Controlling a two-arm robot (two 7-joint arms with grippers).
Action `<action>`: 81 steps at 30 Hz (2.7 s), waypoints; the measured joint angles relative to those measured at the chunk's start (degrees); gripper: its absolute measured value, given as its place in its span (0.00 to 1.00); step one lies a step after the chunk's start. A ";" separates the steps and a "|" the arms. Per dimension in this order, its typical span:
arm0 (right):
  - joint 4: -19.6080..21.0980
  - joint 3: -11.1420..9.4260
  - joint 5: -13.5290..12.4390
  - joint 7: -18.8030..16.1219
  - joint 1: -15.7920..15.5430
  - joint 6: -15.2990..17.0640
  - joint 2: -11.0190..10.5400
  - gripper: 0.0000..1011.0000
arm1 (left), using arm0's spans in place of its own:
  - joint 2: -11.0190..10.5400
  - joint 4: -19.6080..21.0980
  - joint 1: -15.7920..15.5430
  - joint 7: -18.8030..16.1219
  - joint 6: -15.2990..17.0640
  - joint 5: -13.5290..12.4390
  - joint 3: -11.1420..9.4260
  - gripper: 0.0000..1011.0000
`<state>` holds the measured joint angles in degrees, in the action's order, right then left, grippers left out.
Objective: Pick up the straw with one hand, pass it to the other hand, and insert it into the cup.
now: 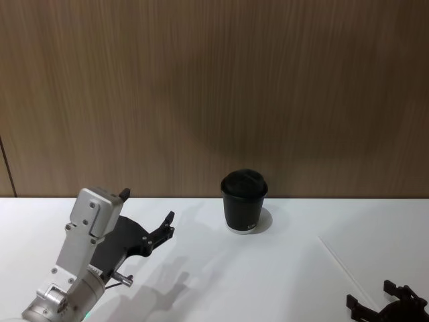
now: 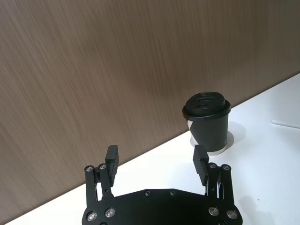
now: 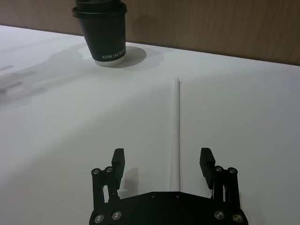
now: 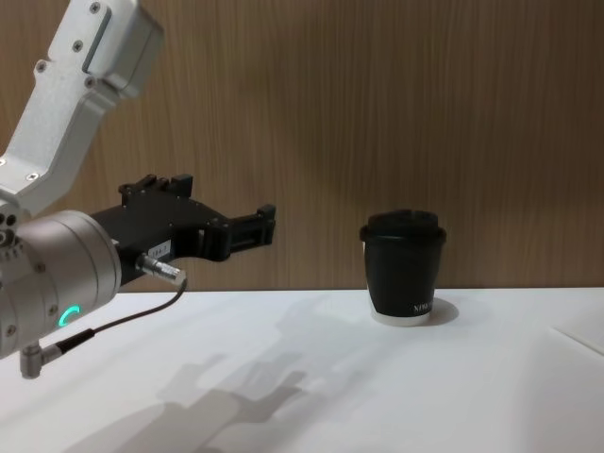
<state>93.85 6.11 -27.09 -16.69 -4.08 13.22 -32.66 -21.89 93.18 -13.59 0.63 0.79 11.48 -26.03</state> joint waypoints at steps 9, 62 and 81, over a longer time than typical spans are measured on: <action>0.19 0.12 1.15 -1.09 0.20 0.15 -1.12 0.99 | 0.00 0.00 0.00 0.00 0.00 0.00 0.00 0.99; 0.60 1.46 2.13 -3.07 -0.54 2.26 -3.34 0.99 | 0.00 0.00 0.00 0.00 0.00 0.00 0.00 0.99; 0.66 1.43 1.87 -2.84 -0.71 2.84 -3.21 0.71 | 0.00 0.00 0.00 0.00 0.00 0.00 0.00 0.99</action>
<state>94.51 7.54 -25.22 -19.53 -4.79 16.06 -35.86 -21.90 93.17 -13.59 0.63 0.79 11.48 -26.03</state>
